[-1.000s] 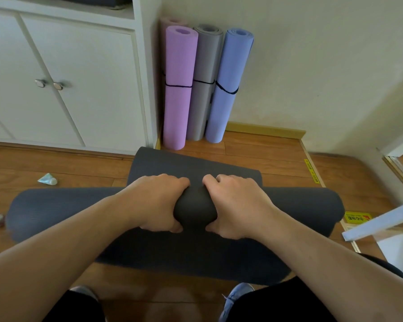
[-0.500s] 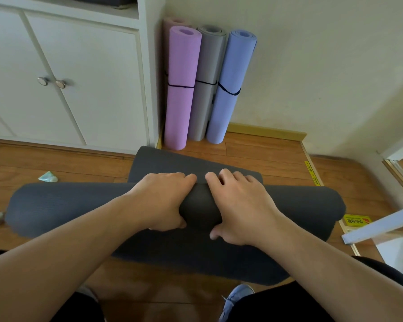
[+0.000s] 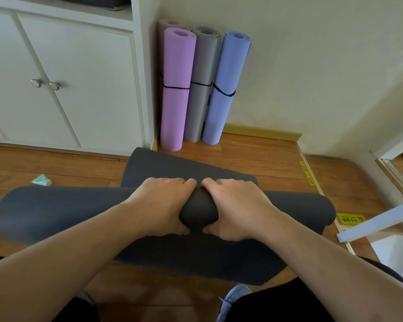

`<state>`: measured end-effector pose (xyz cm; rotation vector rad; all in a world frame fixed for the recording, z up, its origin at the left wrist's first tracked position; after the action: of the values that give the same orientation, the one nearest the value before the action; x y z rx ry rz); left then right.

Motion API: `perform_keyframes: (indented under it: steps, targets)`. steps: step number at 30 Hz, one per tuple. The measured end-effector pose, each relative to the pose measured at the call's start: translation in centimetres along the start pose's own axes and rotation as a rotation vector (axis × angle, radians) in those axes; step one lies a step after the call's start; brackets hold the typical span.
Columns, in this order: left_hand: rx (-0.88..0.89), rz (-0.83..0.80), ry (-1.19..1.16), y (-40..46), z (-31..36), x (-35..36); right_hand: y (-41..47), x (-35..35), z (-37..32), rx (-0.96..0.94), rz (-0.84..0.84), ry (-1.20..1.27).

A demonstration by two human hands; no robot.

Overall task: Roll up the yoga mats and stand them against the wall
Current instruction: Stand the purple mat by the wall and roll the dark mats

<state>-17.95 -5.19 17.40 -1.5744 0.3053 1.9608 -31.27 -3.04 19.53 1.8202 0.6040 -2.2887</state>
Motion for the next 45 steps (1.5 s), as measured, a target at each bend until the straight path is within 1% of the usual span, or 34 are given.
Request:
perform_keyframes:
  steps: [2, 3, 6, 8, 11, 13, 15, 18, 20, 22, 23, 24, 25, 26, 27, 28, 29, 30, 32, 33, 34, 35, 37, 39, 42, 45]
  targets:
    - [-0.019, -0.012, -0.027, 0.2, -0.6, -0.3, -0.2, -0.3, 0.1, -0.017, -0.004, -0.060]
    - [-0.035, -0.027, -0.042, 0.2, -1.0, -0.5, -0.5, -0.3, 0.3, -0.011, -0.036, -0.112]
    - [-0.093, -0.075, -0.091, 0.0, -2.3, -1.1, -1.4, -0.3, 1.9, 0.088, -0.133, -0.199]
    - [-0.114, -0.106, -0.119, -0.2, -2.9, -1.2, -1.4, -0.6, 2.9, 0.124, -0.099, -0.189]
    - [-0.141, -0.169, -0.151, -0.8, -3.4, -1.4, -1.1, -1.5, 2.7, 0.067, 0.009, -0.146]
    - [-0.141, -0.189, -0.148, -1.1, -2.8, -1.6, -1.0, -1.9, 2.1, 0.028, 0.052, -0.157]
    - [-0.099, -0.134, -0.166, -0.8, -0.9, -1.7, -0.9, -2.2, 1.2, -0.001, 0.089, -0.174]
    - [-0.024, 0.003, -0.179, 0.3, 2.4, -0.9, -0.7, -2.3, -0.4, -0.067, 0.120, -0.181]
    - [-0.053, 0.031, -0.189, 0.9, 2.7, -0.4, -0.8, -2.2, -0.6, -0.101, 0.103, -0.166]
    - [-0.067, 0.009, -0.193, 1.0, 2.5, -0.1, -1.3, -2.5, 0.4, -0.084, 0.071, -0.020]
    - [-0.065, 0.010, -0.187, 1.0, 2.4, -0.1, -1.8, -3.2, 1.6, -0.041, 0.105, 0.110]
    - [-0.061, 0.015, -0.176, 1.0, 2.3, -0.2, -2.6, -4.2, 3.2, 0.027, 0.192, 0.268]
    - [-0.059, 0.014, -0.166, 1.0, 2.1, -0.3, -3.5, -5.3, 5.4, 0.123, 0.317, 0.432]
    - [-0.059, 0.010, -0.166, 1.0, 2.0, -0.4, -4.5, -5.9, 8.1, 0.241, 0.446, 0.561]
    - [-0.063, 0.005, -0.174, 0.9, 1.7, -0.4, -5.4, -6.0, 10.8, 0.381, 0.538, 0.638]
    - [-0.068, 0.003, -0.184, 0.9, 1.5, -0.5, -6.1, -5.4, 13.2, 0.516, 0.554, 0.705]
    - [-0.072, 0.002, -0.194, 0.8, 1.4, -0.6, -6.3, -4.2, 14.8, 0.613, 0.492, 0.814]
    - [-0.073, 0.003, -0.202, 0.8, 1.4, -0.7, -6.1, -2.6, 15.3, 0.660, 0.378, 0.974]
    - [-0.079, 0.016, -0.213, 0.8, 1.4, -1.0, -5.2, 0.0, 13.9, 0.662, 0.150, 1.267]
    - [-0.083, 0.031, -0.214, 0.9, 1.5, -1.2, -4.9, 0.6, 12.8, 0.652, 0.110, 1.354]
    - [-0.083, 0.052, -0.207, 0.9, 1.5, -1.4, -4.6, 0.8, 12.0, 0.652, 0.127, 1.412]
    - [-0.081, 0.075, -0.194, 0.9, 1.5, -1.6, -4.3, 0.7, 11.6, 0.657, 0.171, 1.443]
    - [-0.070, 0.113, -0.178, 0.7, 1.5, -1.5, -3.8, 0.3, 11.2, 0.652, 0.253, 1.427]
    - [-0.057, 0.093, -0.169, 0.4, 1.5, -1.0, -3.3, -0.1, 10.7, 0.595, 0.246, 1.358]
    - [-0.065, 0.023, -0.164, 0.0, 1.2, -0.3, -2.6, 0.0, 9.5, 0.533, 0.097, 1.292]
    - [-0.072, 0.031, -0.162, -0.2, 0.9, 0.1, -2.7, 0.3, 8.7, 0.463, -0.082, 1.278]
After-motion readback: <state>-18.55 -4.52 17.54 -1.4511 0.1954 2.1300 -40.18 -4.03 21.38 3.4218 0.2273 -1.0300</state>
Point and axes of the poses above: each hand's wrist, its own y-axis towards the middle knuckle, its own x-axis out of the palm, z = x × y, the point moved 6 cm from there along y, towards the middle knuckle, and after that the axes turned 10 degrees about -y, right-handed, at the moved point
